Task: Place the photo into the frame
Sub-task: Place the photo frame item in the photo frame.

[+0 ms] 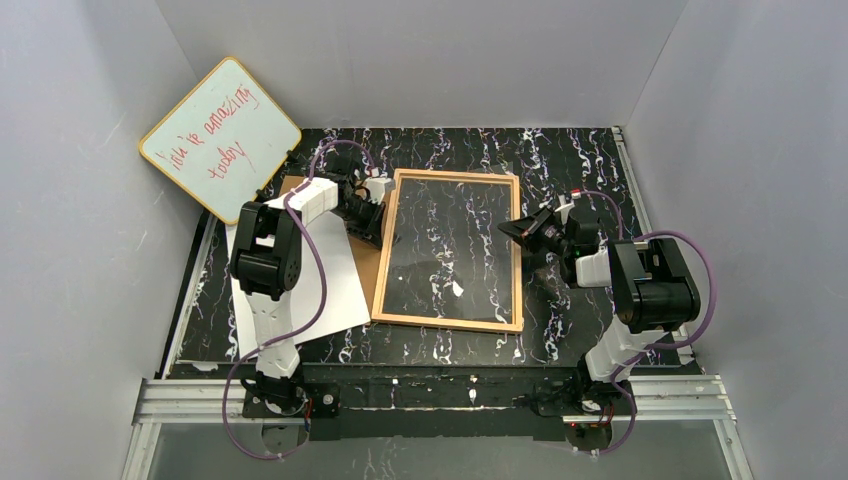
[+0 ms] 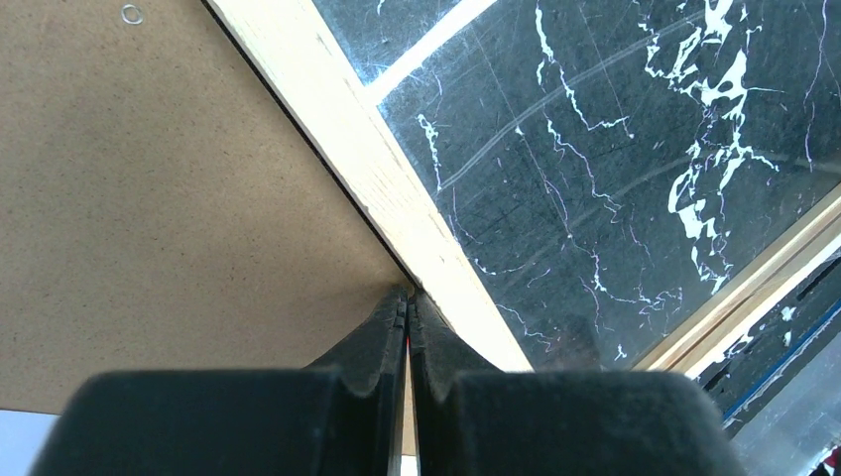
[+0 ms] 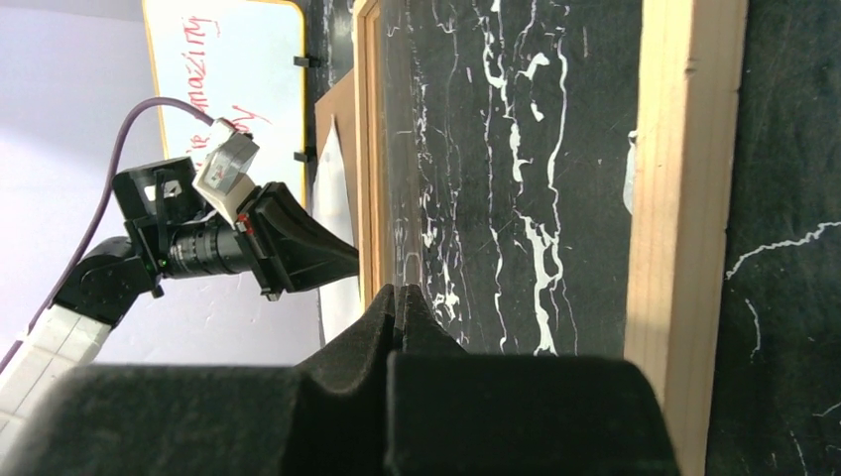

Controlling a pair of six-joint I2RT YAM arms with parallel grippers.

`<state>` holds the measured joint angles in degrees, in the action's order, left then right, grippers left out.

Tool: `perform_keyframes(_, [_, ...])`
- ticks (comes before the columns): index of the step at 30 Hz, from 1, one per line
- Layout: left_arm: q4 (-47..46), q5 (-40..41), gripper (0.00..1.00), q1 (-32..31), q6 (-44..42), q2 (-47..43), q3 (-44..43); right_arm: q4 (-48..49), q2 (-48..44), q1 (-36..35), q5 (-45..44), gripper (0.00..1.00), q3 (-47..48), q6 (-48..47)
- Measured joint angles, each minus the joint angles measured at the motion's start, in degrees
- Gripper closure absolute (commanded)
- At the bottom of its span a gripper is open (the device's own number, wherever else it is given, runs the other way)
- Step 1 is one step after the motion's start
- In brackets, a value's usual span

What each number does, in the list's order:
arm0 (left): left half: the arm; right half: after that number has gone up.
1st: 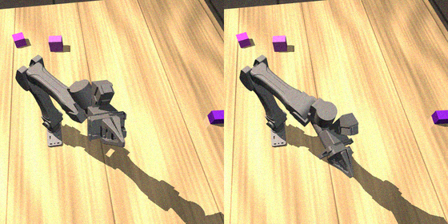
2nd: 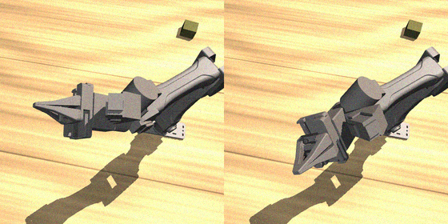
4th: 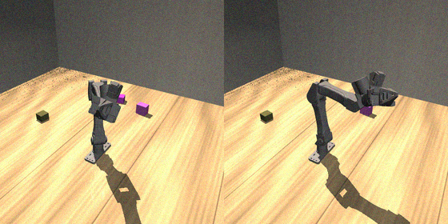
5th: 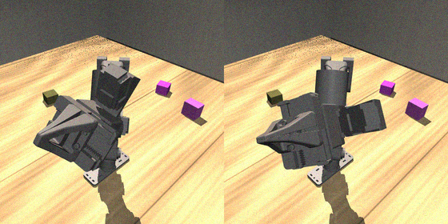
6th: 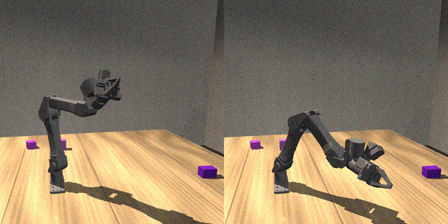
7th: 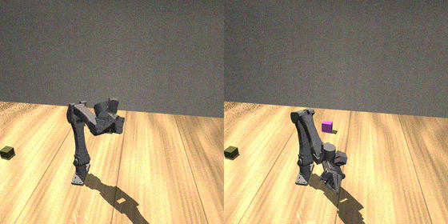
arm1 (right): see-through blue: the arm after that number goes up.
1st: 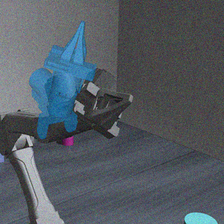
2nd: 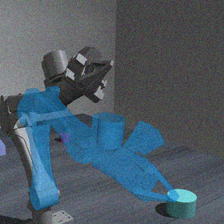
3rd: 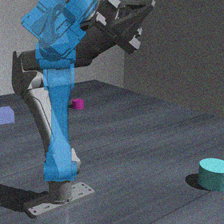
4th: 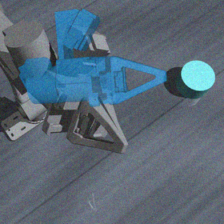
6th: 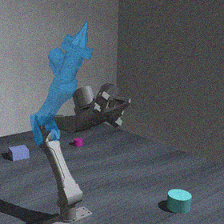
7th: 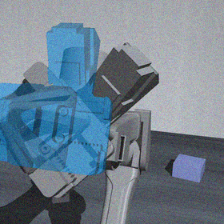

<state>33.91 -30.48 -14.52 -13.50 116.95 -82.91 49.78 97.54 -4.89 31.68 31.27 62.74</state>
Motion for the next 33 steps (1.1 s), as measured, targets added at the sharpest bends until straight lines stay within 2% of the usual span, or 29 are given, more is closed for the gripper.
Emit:
perform_keyframes(8, [-0.4,0.0,1.0,-0.7,0.0,0.4,0.0,13.4,0.9,-0.7,0.7,0.99,-3.2,5.0])
perform_keyframes(14, [-0.4,0.1,1.0,-0.8,-0.3,0.4,0.0,23.5,6.3,-1.6,1.5,0.99,-3.2,10.1])
perform_keyframes(25, [-0.4,0.1,1.0,-0.8,-0.5,0.4,0.0,32.5,8.7,-2.0,1.6,0.99,-4.1,14.1])
perform_keyframes(33, [-0.4,0.1,1.0,-0.8,-0.7,0.4,0.0,36.1,13.4,-2.3,1.4,0.99,-4.0,21.9])
